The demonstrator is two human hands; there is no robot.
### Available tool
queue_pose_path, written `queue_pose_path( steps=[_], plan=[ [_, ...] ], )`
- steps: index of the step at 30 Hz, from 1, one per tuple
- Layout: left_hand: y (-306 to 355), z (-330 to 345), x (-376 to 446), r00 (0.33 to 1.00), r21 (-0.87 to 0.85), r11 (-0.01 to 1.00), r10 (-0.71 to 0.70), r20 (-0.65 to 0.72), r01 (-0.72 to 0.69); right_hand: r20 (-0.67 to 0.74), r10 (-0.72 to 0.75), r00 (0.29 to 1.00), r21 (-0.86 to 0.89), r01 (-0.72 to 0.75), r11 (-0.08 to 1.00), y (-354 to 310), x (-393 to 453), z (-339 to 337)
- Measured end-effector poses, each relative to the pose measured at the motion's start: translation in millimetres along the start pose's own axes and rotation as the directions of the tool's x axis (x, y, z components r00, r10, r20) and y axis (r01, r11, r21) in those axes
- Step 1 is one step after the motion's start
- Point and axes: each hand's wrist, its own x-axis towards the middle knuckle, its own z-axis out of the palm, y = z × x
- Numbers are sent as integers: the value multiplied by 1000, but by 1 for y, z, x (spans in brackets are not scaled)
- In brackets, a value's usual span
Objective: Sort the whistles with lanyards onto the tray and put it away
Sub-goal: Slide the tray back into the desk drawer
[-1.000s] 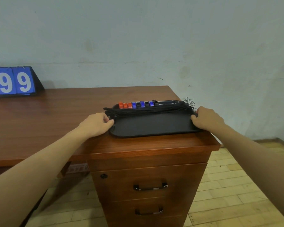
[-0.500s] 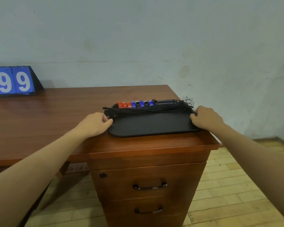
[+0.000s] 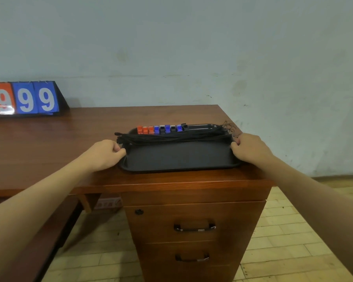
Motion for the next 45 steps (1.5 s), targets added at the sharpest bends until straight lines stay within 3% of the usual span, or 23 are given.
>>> queue_pose_path(
  steps=[14, 27, 33, 45],
  plan=[
    [-137, -108, -102, 978, 54, 980, -185, -99, 191, 187, -239, 953, 349, 163, 923, -160, -68, 25],
    [-257, -179, -236, 904, 102, 912, -371, -211, 398, 274, -479, 834, 468, 319, 824, -300, -158, 58],
    [-291, -192, -280, 868, 27, 894, -427, -255, 447, 297, -572, 765, 468, 405, 785, -334, -205, 65],
    [-354, -190, -319, 846, 78, 856, -484, -223, 510, 246, -663, 707, 488, 501, 715, -351, -271, 94]
  ],
)
